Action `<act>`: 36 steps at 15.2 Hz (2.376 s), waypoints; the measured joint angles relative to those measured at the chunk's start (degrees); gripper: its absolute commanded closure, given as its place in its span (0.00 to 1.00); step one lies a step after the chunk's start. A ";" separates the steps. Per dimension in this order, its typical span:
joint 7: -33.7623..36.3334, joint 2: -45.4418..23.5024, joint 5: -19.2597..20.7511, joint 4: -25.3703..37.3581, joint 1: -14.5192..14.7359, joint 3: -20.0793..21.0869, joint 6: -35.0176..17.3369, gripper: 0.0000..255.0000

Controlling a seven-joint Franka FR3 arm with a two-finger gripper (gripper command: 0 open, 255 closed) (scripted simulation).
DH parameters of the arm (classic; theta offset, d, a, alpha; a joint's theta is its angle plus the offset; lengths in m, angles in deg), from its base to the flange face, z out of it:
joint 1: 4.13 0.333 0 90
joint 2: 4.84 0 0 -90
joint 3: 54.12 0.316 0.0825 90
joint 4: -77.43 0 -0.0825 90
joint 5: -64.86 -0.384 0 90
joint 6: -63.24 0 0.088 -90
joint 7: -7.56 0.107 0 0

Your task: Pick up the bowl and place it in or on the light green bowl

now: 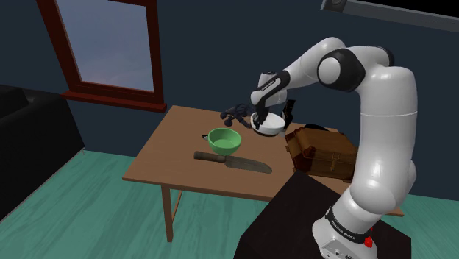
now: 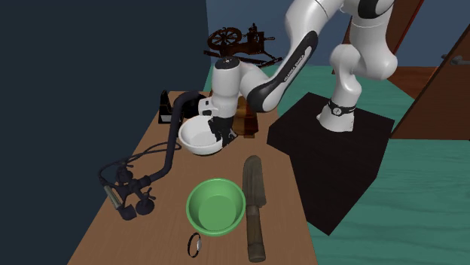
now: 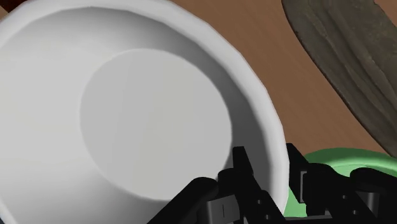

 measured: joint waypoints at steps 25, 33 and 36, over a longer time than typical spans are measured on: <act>21.11 -14.43 0.69 29.26 15.01 4.86 17.12 1.00; 21.43 -18.04 0.38 28.93 14.79 5.16 13.23 1.00; 21.57 -19.50 0.25 29.23 14.71 5.30 12.08 1.00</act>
